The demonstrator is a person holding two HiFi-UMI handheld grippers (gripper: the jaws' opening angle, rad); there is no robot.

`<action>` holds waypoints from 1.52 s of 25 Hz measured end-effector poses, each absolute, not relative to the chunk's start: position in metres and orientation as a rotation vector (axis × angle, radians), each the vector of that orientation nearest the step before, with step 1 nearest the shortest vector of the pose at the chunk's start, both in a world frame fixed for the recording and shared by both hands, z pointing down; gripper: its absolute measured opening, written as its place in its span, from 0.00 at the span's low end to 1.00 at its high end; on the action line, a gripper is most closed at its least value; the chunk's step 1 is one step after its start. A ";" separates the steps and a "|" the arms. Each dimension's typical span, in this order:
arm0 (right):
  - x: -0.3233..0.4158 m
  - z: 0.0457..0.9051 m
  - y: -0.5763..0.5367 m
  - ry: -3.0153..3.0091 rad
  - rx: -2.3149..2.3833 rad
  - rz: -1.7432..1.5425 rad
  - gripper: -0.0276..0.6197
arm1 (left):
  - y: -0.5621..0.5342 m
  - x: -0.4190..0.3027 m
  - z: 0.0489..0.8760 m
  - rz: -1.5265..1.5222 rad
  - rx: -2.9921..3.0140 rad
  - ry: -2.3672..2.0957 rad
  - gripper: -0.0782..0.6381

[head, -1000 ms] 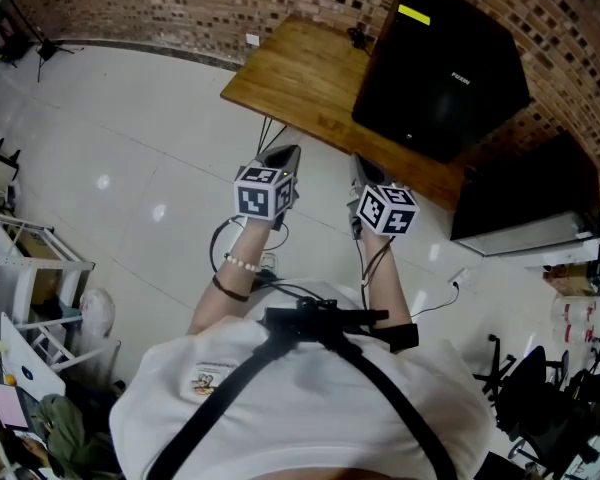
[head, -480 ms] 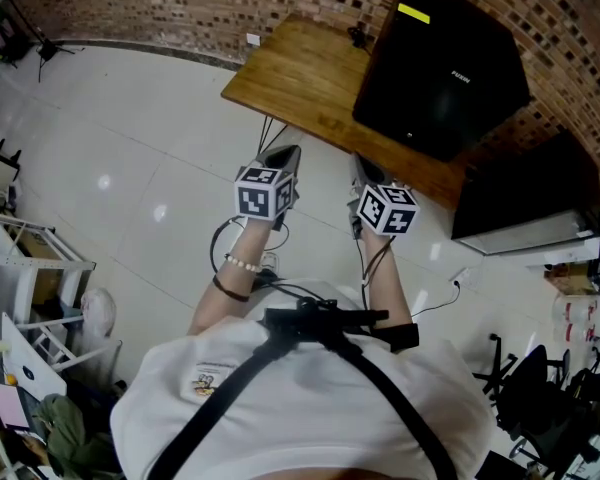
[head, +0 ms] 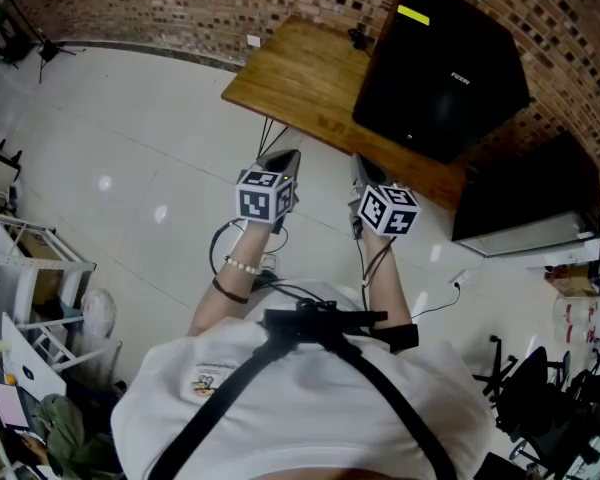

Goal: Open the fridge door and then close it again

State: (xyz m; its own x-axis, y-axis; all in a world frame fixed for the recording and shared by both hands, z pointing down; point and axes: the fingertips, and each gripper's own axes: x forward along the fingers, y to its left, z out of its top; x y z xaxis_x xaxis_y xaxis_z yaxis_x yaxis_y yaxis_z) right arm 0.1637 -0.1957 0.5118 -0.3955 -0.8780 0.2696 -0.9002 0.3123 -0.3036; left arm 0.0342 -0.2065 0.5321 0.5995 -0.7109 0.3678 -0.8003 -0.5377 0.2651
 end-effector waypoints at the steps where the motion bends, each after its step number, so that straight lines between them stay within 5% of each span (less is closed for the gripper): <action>1: 0.164 0.507 -0.197 -2.506 1.701 0.624 0.05 | -0.203 0.035 0.542 0.342 2.424 -1.201 0.11; 11: 0.185 0.414 -0.225 -2.637 1.815 0.474 0.05 | -0.165 0.049 0.613 0.517 2.365 -1.099 0.11; 38: 0.176 0.404 -0.217 -2.656 1.800 0.457 0.04 | -0.177 0.055 0.597 0.504 2.413 -1.113 0.11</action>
